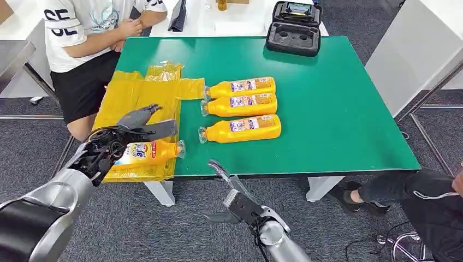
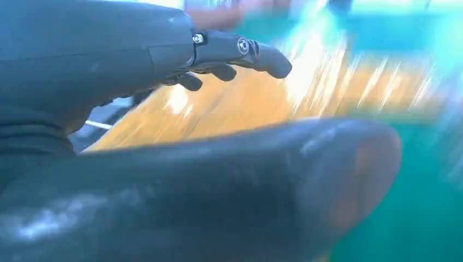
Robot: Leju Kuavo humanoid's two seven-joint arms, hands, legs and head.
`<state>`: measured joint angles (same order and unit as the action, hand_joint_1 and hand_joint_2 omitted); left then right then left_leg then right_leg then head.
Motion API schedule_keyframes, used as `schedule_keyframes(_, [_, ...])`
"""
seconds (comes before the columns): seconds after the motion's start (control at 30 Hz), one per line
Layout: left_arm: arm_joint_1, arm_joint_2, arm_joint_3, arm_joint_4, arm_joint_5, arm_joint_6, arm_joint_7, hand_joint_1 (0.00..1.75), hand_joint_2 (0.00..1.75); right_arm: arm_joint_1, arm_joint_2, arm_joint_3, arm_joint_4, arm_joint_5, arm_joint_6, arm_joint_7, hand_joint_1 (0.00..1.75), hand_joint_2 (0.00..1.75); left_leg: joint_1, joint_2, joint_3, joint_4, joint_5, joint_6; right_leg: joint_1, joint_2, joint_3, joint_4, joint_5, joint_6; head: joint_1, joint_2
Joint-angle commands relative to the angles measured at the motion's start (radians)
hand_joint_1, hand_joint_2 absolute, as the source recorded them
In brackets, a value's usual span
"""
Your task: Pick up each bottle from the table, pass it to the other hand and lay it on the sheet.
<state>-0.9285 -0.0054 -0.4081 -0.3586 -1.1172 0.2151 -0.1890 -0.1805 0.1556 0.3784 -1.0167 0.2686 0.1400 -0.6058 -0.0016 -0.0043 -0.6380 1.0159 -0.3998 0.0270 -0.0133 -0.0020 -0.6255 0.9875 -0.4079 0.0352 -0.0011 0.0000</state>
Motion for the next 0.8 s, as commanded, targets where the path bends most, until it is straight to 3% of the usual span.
schedule_keyframes(0.03, [0.063, -0.104, 0.364, -0.169, 0.458, 0.168, -0.388, 0.0, 1.75, -0.041, -0.029, -0.026, -0.065, 0.018, -0.087, 0.013, 0.0, 1.75, 0.0, -0.001, 0.003, 0.0, -0.001, -0.001, 0.0, -0.001, 0.003, 0.0, -0.002, -0.001, 0.0, 0.0])
schedule_keyframes(0.1, [0.083, -0.099, 0.345, -0.177, 0.482, 0.176, -0.399, 0.0, 1.75, -0.064, -0.037, -0.028, -0.054, 0.013, -0.089, 0.015, 0.0, 1.75, 0.0, 0.001, 0.006, 0.0, -0.003, -0.001, 0.0, 0.001, 0.007, -0.001, -0.002, -0.001, 0.0, 0.0])
schedule_keyframes(0.13, [0.092, -0.106, 0.368, -0.19, 0.529, 0.163, -0.42, 0.0, 1.75, -0.07, -0.037, -0.03, -0.049, 0.011, -0.095, 0.014, 0.0, 0.0, -0.001, 0.002, 0.006, -0.001, -0.002, -0.001, 0.0, 0.002, 0.005, -0.001, -0.001, -0.001, 0.0, 0.0])
schedule_keyframes(0.2, [0.122, -0.108, 0.378, -0.21, 0.63, 0.133, -0.473, 0.0, 1.75, -0.11, -0.047, -0.026, -0.026, 0.012, -0.12, 0.012, 0.0, 0.0, 0.0, 0.001, 0.005, -0.001, -0.002, -0.001, 0.0, 0.001, 0.005, -0.001, -0.001, -0.001, 0.0, 0.0])
schedule_keyframes(0.23, [0.151, -0.119, 0.403, -0.234, 0.709, 0.119, -0.508, 0.0, 1.75, -0.146, -0.053, -0.029, -0.011, 0.01, -0.14, 0.011, 0.0, 1.75, -0.001, 0.001, 0.002, -0.001, -0.001, -0.001, 0.0, 0.001, 0.002, -0.001, 0.0, 0.0, 0.0, 0.0])
schedule_keyframes(0.43, [0.38, -0.131, 0.291, -0.516, 0.964, 0.147, -0.509, 0.0, 1.75, -0.397, -0.135, -0.03, 0.122, 0.018, -0.179, 0.076, 0.0, 1.75, -0.002, 0.003, 0.004, -0.001, -0.001, 0.0, -0.002, 0.003, 0.003, -0.001, 0.0, 0.0, -0.001, 0.0])
schedule_keyframes(0.57, [0.384, -0.118, 0.259, -0.524, 0.997, 0.168, -0.509, 0.0, 1.75, -0.429, -0.143, -0.031, 0.159, 0.019, -0.173, 0.076, 0.0, 1.75, -0.001, 0.003, 0.005, 0.0, -0.002, 0.0, 0.0, 0.002, 0.005, -0.001, -0.001, 0.0, 0.0, 0.0])
schedule_keyframes(0.67, [0.422, -0.097, 0.207, -0.59, 1.017, 0.215, -0.509, 0.0, 1.75, -0.535, -0.159, 0.006, 0.259, 0.082, -0.206, 0.13, 0.0, 1.75, -0.001, 0.002, 0.003, 0.0, -0.001, 0.0, -0.001, 0.002, 0.003, 0.0, -0.001, 0.0, 0.0, 0.0])
schedule_keyframes(0.8, [0.443, -0.08, 0.153, -0.606, 1.024, 0.26, -0.509, 0.0, 1.75, -0.715, -0.157, 0.038, 0.487, 0.136, -0.16, 0.221, 0.0, 1.75, -0.002, 0.005, 0.003, 0.001, -0.002, 0.0, -0.001, 0.005, 0.002, 0.001, 0.0, 0.0, 0.0, 0.0])
